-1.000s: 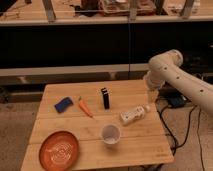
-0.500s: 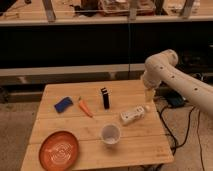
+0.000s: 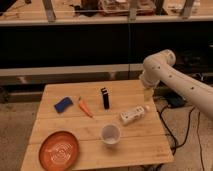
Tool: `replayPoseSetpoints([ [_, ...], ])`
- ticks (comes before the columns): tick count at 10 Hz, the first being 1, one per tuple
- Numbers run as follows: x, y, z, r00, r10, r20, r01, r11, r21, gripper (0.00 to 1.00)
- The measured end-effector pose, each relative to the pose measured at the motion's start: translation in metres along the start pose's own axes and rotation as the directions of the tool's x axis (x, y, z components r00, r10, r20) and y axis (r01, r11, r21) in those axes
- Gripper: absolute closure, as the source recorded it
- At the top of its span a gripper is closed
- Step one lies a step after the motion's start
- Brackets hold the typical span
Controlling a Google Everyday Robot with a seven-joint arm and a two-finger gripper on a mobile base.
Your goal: Knock the eraser over
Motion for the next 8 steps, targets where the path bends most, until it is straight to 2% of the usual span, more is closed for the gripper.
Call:
replayPoseSetpoints([
  [8, -0.009, -0.007, 0.015, 1.000, -0.011, -0.005, 0.011, 1.000, 0.003, 0.20],
])
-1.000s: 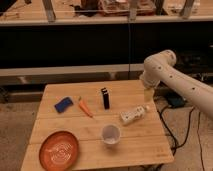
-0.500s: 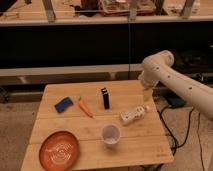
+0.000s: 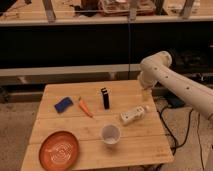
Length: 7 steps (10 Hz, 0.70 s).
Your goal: Knock the eraser over
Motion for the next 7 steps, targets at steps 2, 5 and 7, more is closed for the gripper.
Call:
replayPoseSetpoints([
  [2, -0.0043, -0.0029, 0.0029, 1.000, -0.006, 0.001, 0.006, 1.000, 0.001, 0.20],
  [5, -0.0049, -0.0042, 0.0055, 1.000, -0.008, -0.002, 0.008, 1.000, 0.002, 0.20],
  [7, -0.0067, -0.0057, 0.0083, 1.000, -0.010, -0.002, 0.010, 1.000, 0.001, 0.20],
])
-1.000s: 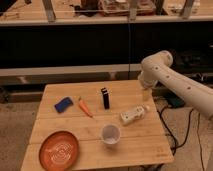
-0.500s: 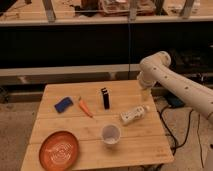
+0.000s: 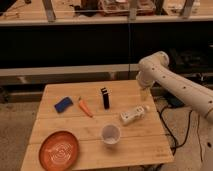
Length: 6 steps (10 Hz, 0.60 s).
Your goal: Knock the eraser over
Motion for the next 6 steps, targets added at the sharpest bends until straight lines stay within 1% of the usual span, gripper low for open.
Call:
replayPoseSetpoints([
  [2, -0.0044, -0.0020, 0.0025, 1.000, -0.005, 0.002, 0.005, 1.000, 0.000, 0.20],
  [6, -0.0041, -0.0039, 0.0072, 1.000, -0.004, -0.001, 0.004, 1.000, 0.002, 0.20],
])
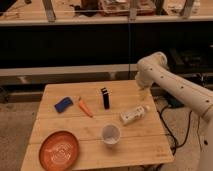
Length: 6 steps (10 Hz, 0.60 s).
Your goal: Knock the eraser over
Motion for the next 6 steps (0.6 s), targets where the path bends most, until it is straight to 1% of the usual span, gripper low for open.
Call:
replayPoseSetpoints([
  [6, -0.0078, -0.0063, 0.0104, 1.000, -0.006, -0.001, 0.006, 1.000, 0.003, 0.20],
])
